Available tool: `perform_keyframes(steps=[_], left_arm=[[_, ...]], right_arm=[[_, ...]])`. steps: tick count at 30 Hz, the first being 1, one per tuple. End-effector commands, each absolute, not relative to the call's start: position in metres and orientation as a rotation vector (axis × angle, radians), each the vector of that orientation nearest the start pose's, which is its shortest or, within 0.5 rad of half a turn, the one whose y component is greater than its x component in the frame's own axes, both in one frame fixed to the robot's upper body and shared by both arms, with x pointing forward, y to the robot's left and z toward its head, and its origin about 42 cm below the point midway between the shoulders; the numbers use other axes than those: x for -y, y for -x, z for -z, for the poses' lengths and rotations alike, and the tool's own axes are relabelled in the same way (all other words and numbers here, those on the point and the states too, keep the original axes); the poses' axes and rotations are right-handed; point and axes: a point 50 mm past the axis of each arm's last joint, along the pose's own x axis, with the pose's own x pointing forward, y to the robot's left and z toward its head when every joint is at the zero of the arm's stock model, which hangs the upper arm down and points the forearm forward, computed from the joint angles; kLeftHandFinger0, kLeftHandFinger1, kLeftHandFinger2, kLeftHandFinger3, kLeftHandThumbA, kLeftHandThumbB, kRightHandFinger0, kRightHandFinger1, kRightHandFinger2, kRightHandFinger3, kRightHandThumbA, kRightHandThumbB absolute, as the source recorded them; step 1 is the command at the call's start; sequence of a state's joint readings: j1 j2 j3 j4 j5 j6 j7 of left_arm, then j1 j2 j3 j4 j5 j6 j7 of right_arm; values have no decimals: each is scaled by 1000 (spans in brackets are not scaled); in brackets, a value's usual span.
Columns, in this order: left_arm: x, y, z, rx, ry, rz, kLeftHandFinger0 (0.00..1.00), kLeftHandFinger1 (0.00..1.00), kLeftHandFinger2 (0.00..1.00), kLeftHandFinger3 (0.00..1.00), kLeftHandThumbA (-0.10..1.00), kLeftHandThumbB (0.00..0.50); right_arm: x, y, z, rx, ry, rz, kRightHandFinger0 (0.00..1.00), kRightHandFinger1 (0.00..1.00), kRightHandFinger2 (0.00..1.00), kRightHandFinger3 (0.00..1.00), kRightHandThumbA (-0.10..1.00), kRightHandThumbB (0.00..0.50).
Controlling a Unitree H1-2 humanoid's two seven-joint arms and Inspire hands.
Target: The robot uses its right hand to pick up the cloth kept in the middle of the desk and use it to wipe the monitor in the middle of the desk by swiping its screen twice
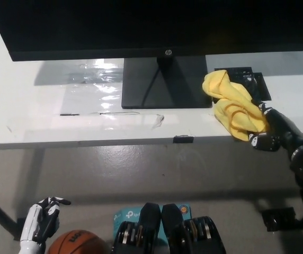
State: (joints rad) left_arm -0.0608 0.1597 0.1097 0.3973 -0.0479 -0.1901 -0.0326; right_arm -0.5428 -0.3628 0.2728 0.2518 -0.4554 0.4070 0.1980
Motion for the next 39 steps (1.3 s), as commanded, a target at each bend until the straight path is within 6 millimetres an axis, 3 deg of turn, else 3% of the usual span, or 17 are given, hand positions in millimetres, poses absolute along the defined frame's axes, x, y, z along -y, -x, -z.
perform_keyframes(steps=[1,7,8,10,13,14,15,16,17,20,23,26,30,32,33,35,39], left_arm=[[-304,-290,-38,-80,-113,-77,0,0,0,0,635,500],[-302,-292,-39,-83,-94,-79,0,0,0,0,635,500],[-301,-292,-39,-83,-89,-79,0,0,0,0,633,500],[-301,-293,-39,-81,-83,-79,0,0,0,0,635,500],[-302,-292,-38,-81,-99,-76,0,0,0,0,663,500],[-302,-292,-38,-83,-97,-79,0,0,0,0,666,500],[-302,-292,-38,-83,-94,-81,0,0,0,0,668,500],[-302,-292,-38,-80,-92,-79,0,0,0,0,669,500],[-302,-292,-37,-79,-89,-77,0,0,0,0,671,500],[-302,-293,-37,-81,-91,-72,0,0,0,0,688,500],[-302,-292,-38,-61,-144,-51,0,0,0,0,741,500],[-304,-291,-38,-71,-153,-44,0,0,0,0,732,500],[-303,-291,-39,-75,-154,-45,0,0,0,0,747,500],[-302,-291,-39,-74,-148,-45,0,0,0,0,755,500],[-302,-291,-39,-76,-141,-43,0,0,0,0,756,500],[-302,-291,-38,-79,-133,-41,0,0,0,0,778,500],[-304,-287,-37,-80,-154,-44,0,0,0,0,835,500]], right_arm=[[230,-457,-216,-87,915,-209,1000,1000,1000,1000,428,299],[231,-457,-209,-137,936,-236,1000,1000,1000,1000,284,259],[234,-455,-205,-144,941,-233,1000,1000,1000,1000,319,161],[235,-454,-204,-144,948,-231,1000,1000,1000,1000,322,158],[242,-455,-198,-112,961,-238,1000,1000,1000,1000,231,1],[244,-455,-197,-91,984,-234,985,1000,1000,1000,163,0],[245,-456,-196,-62,1033,-219,657,707,697,1000,80,0],[245,-456,-195,-50,1056,-208,426,608,727,1000,-38,0],[245,-456,-192,-11,1108,-181,236,417,553,1000,-94,0],[245,-455,-187,11,1236,-138,75,314,462,1000,-100,0],[244,-457,-176,41,1397,-111,4,225,279,434,-100,49],[245,-454,-169,62,1398,-65,0,135,179,449,-100,22],[246,-454,-162,122,1364,-4,0,102,253,177,-100,0],[245,-454,-163,128,1358,7,0,121,361,216,-100,0],[244,-454,-163,111,1352,4,0,147,401,495,-100,30],[244,-454,-165,93,1339,-9,0,158,431,320,-100,74],[240,-453,-165,74,1258,-8,0,172,428,357,-100,62]])
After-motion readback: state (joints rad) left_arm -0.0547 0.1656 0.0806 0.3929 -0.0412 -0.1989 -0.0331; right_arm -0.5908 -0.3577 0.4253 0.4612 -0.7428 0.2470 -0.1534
